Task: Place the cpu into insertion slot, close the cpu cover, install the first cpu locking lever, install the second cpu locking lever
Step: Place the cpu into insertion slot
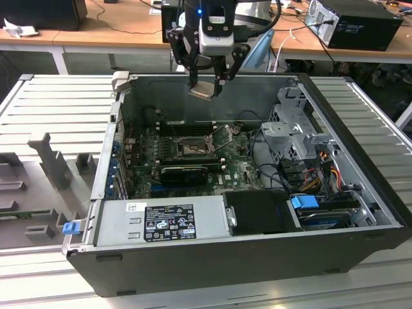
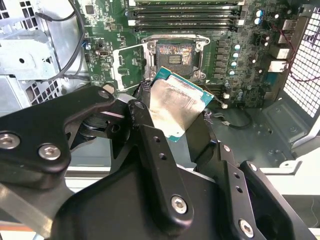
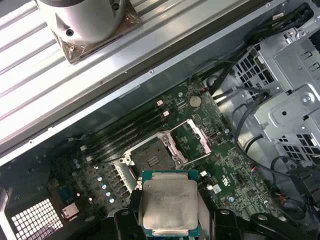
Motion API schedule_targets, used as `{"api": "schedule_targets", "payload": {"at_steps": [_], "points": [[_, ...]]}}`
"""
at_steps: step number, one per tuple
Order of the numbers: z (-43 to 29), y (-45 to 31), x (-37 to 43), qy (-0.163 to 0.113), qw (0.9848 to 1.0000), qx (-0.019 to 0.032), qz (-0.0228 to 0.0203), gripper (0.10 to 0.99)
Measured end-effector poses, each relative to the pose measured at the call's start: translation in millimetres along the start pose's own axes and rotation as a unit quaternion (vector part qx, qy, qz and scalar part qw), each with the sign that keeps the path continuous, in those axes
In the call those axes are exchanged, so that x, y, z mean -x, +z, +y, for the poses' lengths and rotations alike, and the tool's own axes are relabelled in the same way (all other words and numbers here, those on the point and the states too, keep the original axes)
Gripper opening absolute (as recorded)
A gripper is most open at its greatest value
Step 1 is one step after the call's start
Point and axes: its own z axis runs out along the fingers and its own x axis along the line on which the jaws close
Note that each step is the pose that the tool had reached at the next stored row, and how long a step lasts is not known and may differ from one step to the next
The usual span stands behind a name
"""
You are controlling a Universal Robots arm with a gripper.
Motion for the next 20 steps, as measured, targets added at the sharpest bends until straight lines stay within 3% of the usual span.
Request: {"api": "schedule_targets", "payload": {"at_steps": [13,20], "points": [[0.0,0.0,0.0,0.020,0.9998,0.0003,-0.0018,0.529],[0.0,0.2,0.0,0.069,0.9976,0.0012,-0.0062,0.529]]}}
